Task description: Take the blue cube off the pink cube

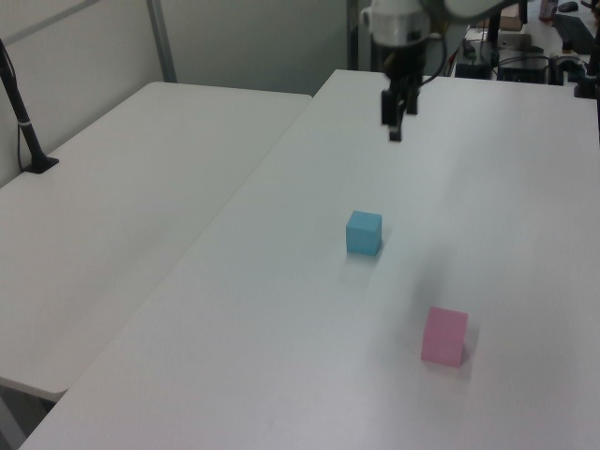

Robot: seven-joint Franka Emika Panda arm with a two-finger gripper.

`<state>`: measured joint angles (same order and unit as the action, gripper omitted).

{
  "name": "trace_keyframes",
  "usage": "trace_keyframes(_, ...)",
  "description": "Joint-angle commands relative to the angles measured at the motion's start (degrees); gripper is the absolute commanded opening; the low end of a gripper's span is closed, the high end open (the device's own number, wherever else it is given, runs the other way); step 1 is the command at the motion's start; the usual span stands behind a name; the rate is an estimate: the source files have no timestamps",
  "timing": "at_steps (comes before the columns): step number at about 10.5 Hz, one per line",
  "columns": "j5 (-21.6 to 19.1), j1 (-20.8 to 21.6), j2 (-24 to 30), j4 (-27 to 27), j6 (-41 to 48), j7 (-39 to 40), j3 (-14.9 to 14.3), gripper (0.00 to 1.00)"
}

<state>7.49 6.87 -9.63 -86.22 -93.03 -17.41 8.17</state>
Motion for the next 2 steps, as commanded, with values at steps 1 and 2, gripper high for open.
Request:
trace_keyframes(1,-0.11,-4.14,7.25,-6.51,0.22,2.89,-0.26,1.0)
trace_keyframes(2,-0.2,-4.15,7.25,-6.51,0.22,3.0,-0.96,1.0)
